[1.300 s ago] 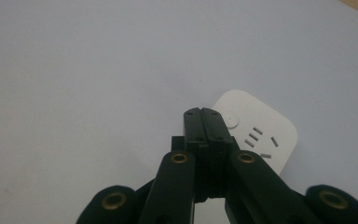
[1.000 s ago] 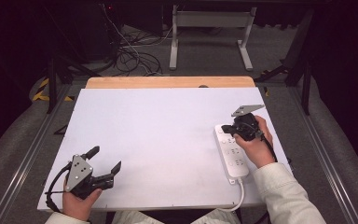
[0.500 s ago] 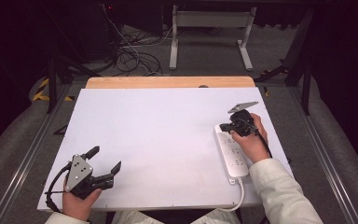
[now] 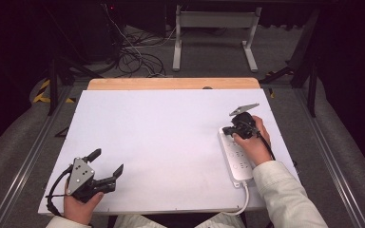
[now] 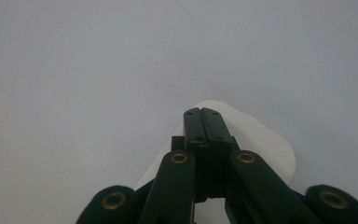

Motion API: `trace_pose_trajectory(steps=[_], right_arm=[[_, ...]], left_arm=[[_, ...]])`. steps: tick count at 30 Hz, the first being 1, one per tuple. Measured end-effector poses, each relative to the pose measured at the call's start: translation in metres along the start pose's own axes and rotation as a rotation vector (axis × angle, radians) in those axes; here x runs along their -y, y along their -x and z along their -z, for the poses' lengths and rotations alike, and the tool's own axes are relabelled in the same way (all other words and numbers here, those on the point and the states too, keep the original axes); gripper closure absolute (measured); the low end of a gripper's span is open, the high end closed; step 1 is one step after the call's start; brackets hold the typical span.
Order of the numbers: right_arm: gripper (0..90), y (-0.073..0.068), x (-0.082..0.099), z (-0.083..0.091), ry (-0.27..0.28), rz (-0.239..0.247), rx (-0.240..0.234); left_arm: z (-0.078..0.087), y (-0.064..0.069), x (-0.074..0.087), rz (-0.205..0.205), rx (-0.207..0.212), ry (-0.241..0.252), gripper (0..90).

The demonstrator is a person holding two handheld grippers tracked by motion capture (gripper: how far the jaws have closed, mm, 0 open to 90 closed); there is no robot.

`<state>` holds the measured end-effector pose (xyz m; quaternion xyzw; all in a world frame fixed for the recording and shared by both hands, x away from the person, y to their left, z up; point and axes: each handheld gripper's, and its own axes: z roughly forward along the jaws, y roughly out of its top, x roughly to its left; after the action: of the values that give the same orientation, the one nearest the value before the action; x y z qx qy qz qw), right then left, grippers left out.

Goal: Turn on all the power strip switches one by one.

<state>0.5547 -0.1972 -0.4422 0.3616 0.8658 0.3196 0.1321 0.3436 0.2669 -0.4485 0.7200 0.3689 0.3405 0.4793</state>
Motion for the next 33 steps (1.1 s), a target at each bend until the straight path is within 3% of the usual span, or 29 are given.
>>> trace_pose_trajectory(steps=[33], right_arm=[[90.0,0.0,-0.0001,-0.0048,-0.036,-0.025,0.0]], left_arm=[[0.0003,0.001,0.0001,-0.001,0.005,0.0,13.7]])
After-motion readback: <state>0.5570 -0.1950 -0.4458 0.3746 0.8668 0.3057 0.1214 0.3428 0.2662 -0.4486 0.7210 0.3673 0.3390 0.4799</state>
